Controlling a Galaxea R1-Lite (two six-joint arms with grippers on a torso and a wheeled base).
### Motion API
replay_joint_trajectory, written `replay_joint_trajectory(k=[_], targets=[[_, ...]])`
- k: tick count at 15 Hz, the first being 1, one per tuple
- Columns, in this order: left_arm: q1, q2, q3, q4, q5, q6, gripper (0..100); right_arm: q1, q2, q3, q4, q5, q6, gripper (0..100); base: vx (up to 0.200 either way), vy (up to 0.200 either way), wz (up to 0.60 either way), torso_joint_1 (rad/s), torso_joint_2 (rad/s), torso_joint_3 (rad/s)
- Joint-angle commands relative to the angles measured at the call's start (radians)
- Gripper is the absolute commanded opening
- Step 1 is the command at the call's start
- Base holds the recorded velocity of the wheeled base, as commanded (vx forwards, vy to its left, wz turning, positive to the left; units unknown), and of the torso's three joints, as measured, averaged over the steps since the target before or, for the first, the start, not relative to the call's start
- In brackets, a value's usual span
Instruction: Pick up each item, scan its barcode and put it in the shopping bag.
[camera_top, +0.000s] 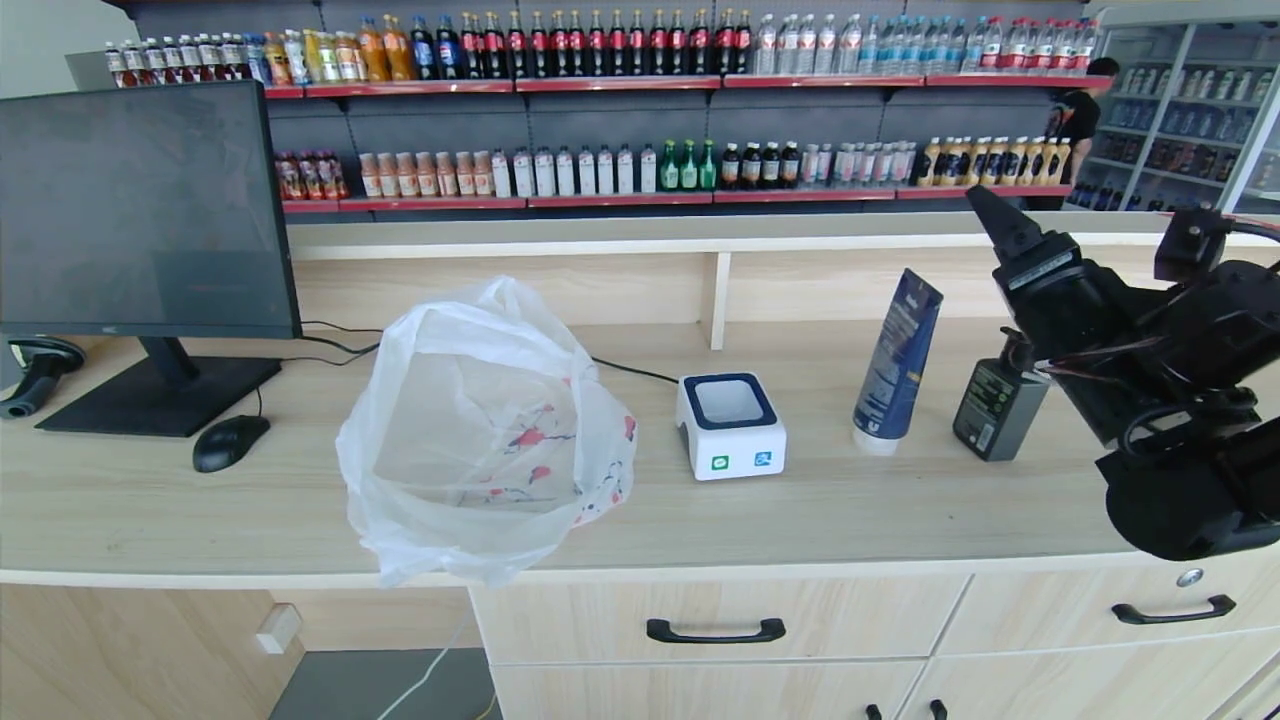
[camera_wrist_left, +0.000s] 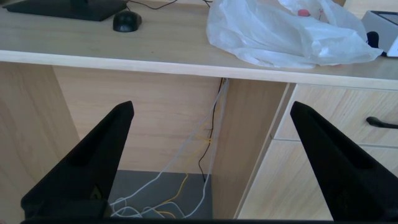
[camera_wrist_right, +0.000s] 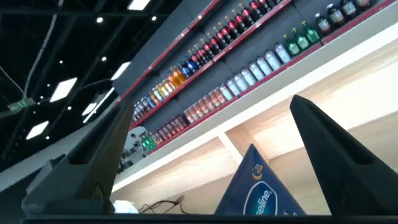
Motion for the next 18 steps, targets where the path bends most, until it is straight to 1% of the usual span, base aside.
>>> replay_joint_trajectory(k=[1,2,4,5,7,8,9,10,11,12,13,15,18], targets=[[0.001,0.0,0.0,0.0,0.001,0.0,100,-0.046,0.005,-0.003,0.0,0.086,-0.16,100,0.0,0.0,0.0,0.0,0.0,0.0],[0.001,0.0,0.0,0.0,-0.001,0.0,100,-0.06,0.002,0.05,0.0,0.129,-0.25,100,0.0,0.0,0.0,0.0,0.0,0.0],[0.001,0.0,0.0,0.0,0.001,0.0,100,-0.06,-0.038,0.15,0.0,0.183,-0.287,100,0.0,0.0,0.0,0.0,0.0,0.0],[0.001,0.0,0.0,0.0,-0.001,0.0,100,-0.049,-0.069,0.211,0.0,0.24,-0.336,100,0.0,0.0,0.0,0.0,0.0,0.0],[0.001,0.0,0.0,0.0,0.001,0.0,100,-0.043,-0.037,0.202,0.0,0.249,-0.527,100,0.0,0.0,0.0,0.0,0.0,0.0],[0.001,0.0,0.0,0.0,-0.001,0.0,100,-0.039,-0.008,0.165,0.0,0.243,-0.596,100,0.0,0.0,0.0,0.0,0.0,0.0],[0.001,0.0,0.0,0.0,0.001,0.0,100,-0.037,0.003,0.159,0.0,0.237,-0.608,100,0.0,0.0,0.0,0.0,0.0,0.0],[0.001,0.0,0.0,0.0,0.001,0.0,100,-0.029,0.015,0.153,0.0,0.204,-0.62,100,0.0,0.0,0.0,0.0,0.0,0.0],[-0.001,0.0,0.0,0.0,0.001,0.0,100,0.011,0.058,0.153,0.0,0.141,-0.622,100,0.0,0.0,0.0,0.0,0.0,0.0],[0.001,0.0,0.0,0.0,0.001,-0.002,100,0.026,0.069,0.155,0.0,0.12,-0.623,100,0.0,0.0,0.0,0.0,0.0,0.0],[0.001,0.0,0.0,0.0,0.001,0.0,100,0.055,0.089,0.142,0.0,0.105,-0.643,100,0.0,0.0,0.0,0.0,0.0,0.0],[-0.001,0.0,0.0,0.0,0.001,0.0,100,0.05,0.111,0.124,0.0,0.089,-0.695,100,0.0,0.0,0.0,0.0,0.0,0.0],[0.001,0.0,0.0,0.0,0.001,0.0,100,0.05,0.138,0.122,0.0,0.089,-0.7,100,0.0,0.0,0.0,0.0,0.0,0.0]])
